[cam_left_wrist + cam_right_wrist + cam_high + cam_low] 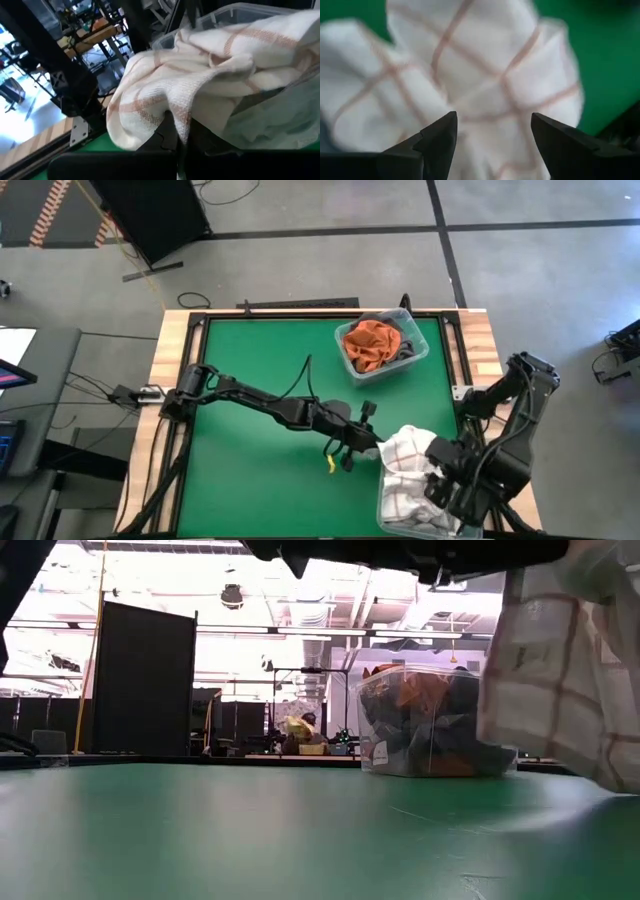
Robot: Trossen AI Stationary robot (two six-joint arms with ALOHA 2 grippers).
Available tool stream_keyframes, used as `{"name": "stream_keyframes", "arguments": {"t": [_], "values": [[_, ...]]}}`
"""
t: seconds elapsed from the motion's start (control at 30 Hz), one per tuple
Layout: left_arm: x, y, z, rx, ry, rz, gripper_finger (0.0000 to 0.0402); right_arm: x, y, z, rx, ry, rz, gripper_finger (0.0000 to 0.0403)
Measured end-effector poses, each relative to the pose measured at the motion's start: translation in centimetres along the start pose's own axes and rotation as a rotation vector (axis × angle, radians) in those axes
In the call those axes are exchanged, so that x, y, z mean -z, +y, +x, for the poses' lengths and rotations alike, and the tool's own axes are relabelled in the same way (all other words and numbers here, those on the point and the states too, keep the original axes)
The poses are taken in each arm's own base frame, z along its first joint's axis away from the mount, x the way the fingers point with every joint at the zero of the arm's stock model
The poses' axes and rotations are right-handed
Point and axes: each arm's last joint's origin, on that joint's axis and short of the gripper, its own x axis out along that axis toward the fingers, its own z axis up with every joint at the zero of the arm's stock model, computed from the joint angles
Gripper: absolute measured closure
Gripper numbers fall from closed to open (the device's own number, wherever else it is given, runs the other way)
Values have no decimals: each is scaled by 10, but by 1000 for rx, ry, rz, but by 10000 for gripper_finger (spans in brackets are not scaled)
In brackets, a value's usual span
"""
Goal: Sort towels by color in basket
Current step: Put the white patterned towel into the bottom transparent bin
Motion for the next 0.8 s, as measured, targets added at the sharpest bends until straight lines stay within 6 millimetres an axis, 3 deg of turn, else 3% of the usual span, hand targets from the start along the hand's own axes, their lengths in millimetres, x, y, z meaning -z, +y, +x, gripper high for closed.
{"name": "stream_keyframes", "arguments": {"t": [0.27,0.63,0.8], "values": [[-18,1,2,2,-27,42,401,-16,-3,5,54,-239,-124,111],[-29,-4,3,21,-30,114,401,-34,-5,41,156,-237,-244,111],[-31,-4,3,22,-31,126,401,-41,-4,47,161,-234,-271,118]]}}
